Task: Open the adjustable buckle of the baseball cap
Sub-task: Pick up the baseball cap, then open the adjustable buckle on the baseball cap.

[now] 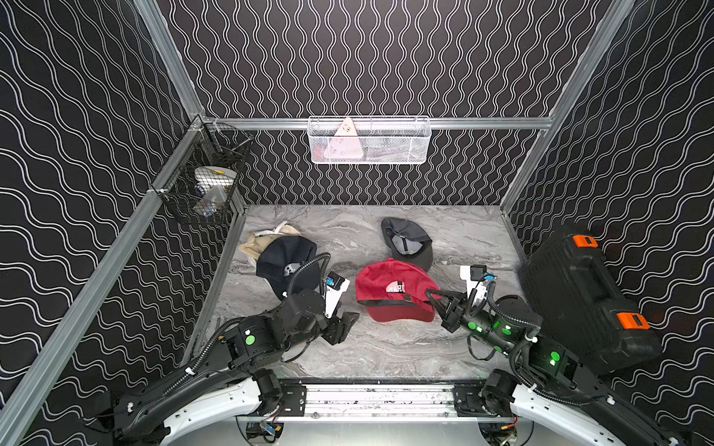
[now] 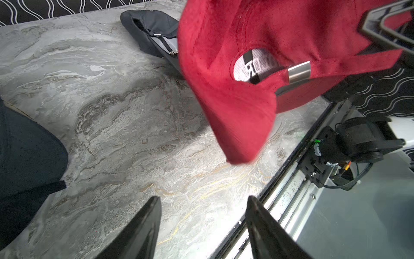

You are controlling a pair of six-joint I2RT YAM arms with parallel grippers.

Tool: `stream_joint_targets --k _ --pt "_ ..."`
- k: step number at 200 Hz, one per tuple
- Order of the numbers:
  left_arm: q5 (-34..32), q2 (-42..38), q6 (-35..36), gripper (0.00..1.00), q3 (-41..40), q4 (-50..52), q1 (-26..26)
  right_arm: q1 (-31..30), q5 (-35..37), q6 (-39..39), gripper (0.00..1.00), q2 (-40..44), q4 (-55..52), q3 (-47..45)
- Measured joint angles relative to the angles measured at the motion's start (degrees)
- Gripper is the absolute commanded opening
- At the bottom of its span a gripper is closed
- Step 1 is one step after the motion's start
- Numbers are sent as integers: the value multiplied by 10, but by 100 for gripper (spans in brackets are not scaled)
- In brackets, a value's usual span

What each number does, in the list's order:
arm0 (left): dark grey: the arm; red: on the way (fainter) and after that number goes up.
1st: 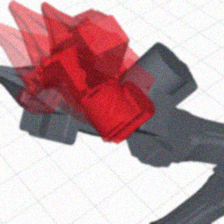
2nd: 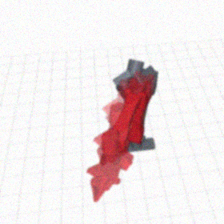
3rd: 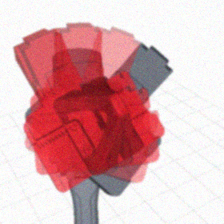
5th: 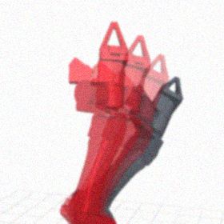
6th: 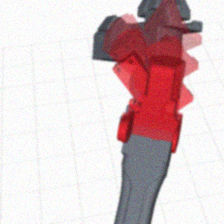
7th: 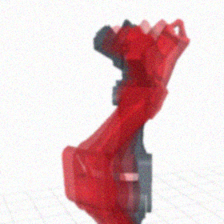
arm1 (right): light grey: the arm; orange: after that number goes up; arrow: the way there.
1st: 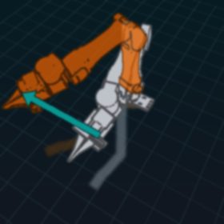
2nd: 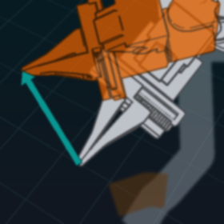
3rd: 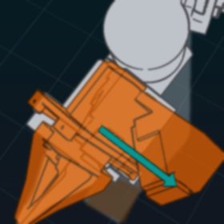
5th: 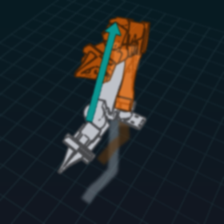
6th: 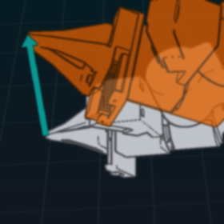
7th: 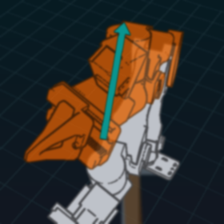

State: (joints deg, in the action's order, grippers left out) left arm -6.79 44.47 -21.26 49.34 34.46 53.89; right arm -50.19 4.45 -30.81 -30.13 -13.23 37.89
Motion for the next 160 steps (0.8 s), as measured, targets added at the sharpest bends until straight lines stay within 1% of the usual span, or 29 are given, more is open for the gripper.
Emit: stream_joint_targets --k 32,68,107,160 --pt "28 21 -4 61 10 -22 13 0 0 -1 0 -3 -18 4" --pt "40 46 -10 62 33 -62 64 0 2 -16 0 -8 -23 3" --pt "6 99 -8 64 56 -100 126 0 2 -33 0 -26 -19 -1" --pt "-47 178 -10 70 79 -152 171 0 2 -48 0 -46 -4 -4"
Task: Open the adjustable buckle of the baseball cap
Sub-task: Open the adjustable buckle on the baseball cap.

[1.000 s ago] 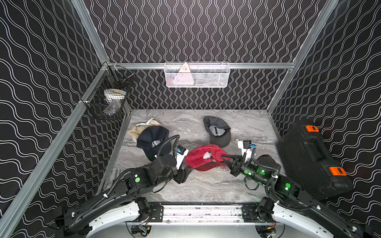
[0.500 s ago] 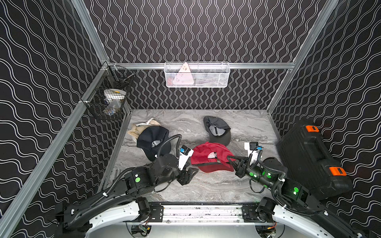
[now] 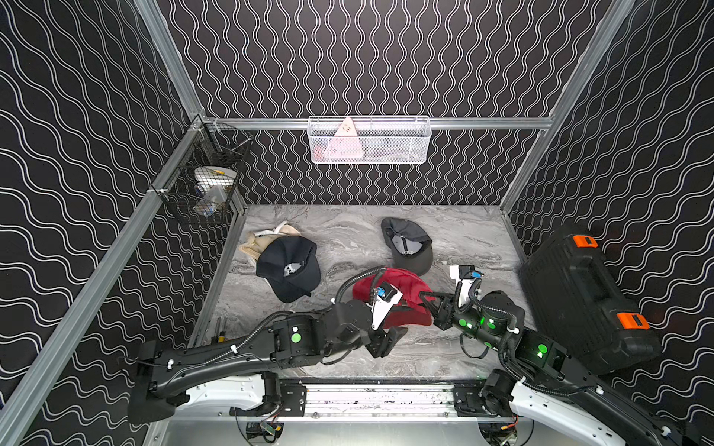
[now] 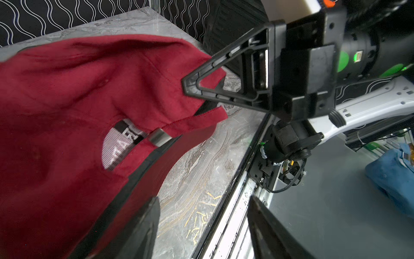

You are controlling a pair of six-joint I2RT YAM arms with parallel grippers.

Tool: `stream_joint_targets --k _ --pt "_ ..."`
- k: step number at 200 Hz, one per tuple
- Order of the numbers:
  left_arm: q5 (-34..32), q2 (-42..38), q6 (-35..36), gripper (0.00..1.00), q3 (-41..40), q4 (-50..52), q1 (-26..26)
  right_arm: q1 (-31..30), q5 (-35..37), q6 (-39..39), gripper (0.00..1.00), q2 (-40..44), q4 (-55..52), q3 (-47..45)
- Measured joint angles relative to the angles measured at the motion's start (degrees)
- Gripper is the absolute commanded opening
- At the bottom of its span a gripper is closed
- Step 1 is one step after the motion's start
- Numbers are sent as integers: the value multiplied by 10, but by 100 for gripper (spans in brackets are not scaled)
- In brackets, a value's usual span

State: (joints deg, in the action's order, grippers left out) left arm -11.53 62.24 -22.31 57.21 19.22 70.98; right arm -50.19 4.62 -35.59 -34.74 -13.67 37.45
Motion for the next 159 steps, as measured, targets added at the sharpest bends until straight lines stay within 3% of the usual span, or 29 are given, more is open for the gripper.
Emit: stream_joint_targets --k 100,140,159 --pt "-52 85 -7 75 38 -52 10 -1 -21 -27 0 -6 34 -14" --pt "-60 105 -17 72 44 -66 10 -1 -26 -31 0 -3 38 -14" --pt "-65 110 -17 66 47 -68 10 -1 -33 -34 0 -3 38 -14"
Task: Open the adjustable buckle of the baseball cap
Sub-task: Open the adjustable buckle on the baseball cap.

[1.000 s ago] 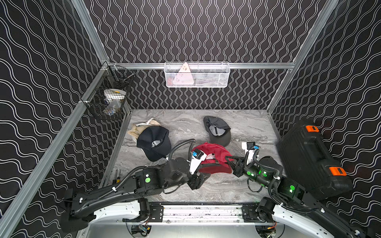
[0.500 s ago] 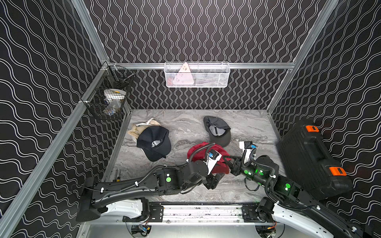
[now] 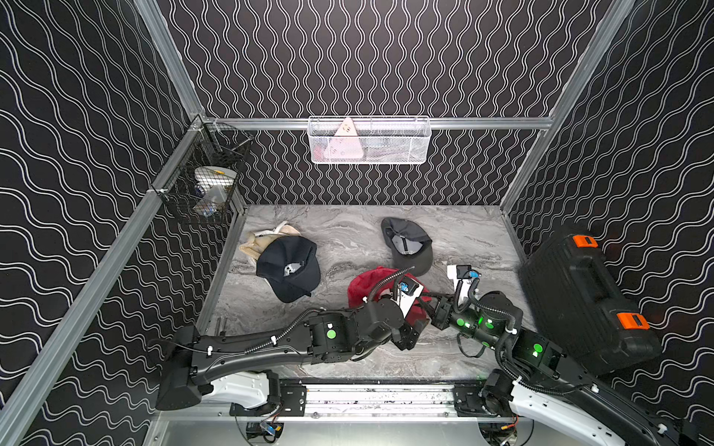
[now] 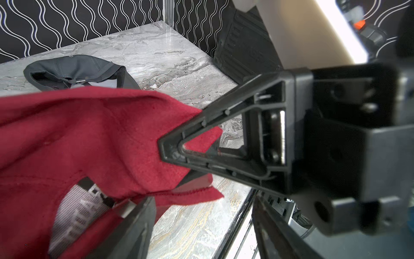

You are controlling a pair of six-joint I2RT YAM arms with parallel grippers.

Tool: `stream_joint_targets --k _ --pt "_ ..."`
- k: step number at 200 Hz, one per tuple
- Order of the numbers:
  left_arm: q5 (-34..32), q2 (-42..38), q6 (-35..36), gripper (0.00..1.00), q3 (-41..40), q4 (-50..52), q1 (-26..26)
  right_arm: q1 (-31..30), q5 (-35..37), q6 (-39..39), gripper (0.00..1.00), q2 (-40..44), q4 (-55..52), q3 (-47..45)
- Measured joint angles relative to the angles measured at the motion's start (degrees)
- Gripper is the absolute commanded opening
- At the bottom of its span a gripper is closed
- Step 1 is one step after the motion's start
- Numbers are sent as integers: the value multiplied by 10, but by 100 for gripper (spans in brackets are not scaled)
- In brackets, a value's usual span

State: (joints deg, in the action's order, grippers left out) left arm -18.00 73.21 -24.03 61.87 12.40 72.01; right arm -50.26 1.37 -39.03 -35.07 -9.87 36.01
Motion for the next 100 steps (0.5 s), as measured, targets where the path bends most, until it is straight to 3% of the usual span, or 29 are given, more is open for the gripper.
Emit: stream_joint_targets --k 100 --pt "-17 11 0 14 4 -9 -4 0 -12 -6 0 4 4 -1"
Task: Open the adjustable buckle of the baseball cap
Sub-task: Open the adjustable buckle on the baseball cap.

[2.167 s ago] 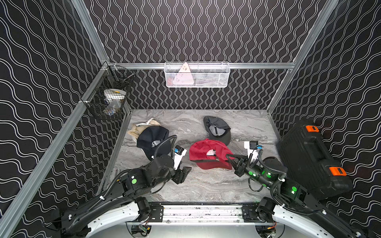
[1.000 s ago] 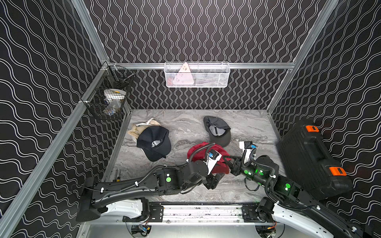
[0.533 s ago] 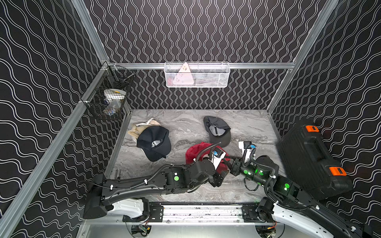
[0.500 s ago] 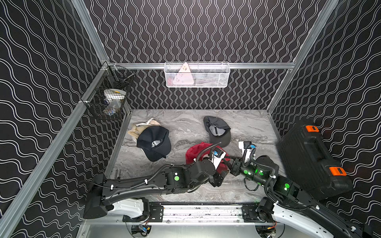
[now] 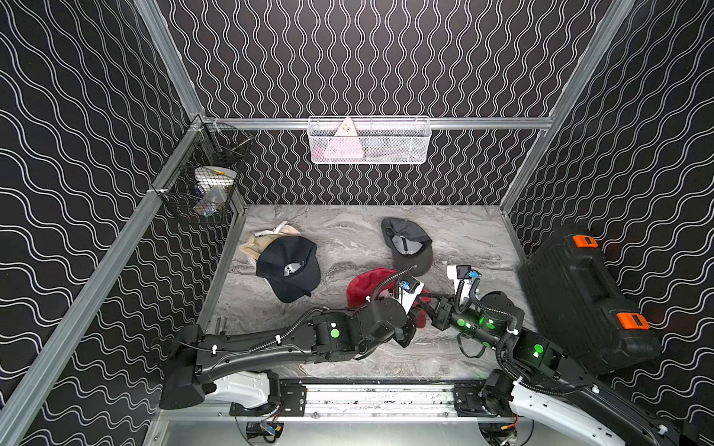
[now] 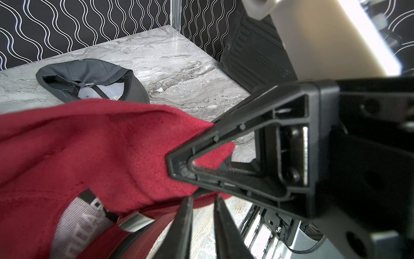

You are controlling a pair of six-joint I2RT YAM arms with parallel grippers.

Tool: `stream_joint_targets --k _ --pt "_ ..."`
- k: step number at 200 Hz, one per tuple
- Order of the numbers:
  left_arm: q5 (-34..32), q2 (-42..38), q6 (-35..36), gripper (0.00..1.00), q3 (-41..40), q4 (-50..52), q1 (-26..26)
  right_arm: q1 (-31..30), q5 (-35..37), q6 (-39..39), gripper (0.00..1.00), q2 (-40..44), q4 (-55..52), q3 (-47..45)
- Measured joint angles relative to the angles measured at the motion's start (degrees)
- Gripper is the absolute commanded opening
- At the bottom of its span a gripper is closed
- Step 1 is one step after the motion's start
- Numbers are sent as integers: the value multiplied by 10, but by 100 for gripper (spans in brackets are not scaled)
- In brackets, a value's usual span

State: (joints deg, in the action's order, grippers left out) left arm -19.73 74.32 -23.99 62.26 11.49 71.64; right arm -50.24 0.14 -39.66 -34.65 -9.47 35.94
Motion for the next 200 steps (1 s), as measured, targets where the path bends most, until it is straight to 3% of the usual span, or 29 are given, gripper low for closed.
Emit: stream_joint_targets --k 44,59,68,91,102,200 --pt "-5 -7 2 0 0 -3 0 0 0 0 0 1 0 0" --pt "-7 -10 2 0 0 -3 0 0 0 0 0 3 0 0" --pt "-8 -11 2 7 0 -4 0 0 0 0 0 4 0 0" --pt "-13 -14 14 43 0 -4 0 0 0 0 0 6 0 0" --pt "-16 -15 15 53 -2 -7 3 0 2 0 0 8 -1 1" --pt "-42 3 48 54 -16 -46 10 0 4 -2 0 -12 -1 17"
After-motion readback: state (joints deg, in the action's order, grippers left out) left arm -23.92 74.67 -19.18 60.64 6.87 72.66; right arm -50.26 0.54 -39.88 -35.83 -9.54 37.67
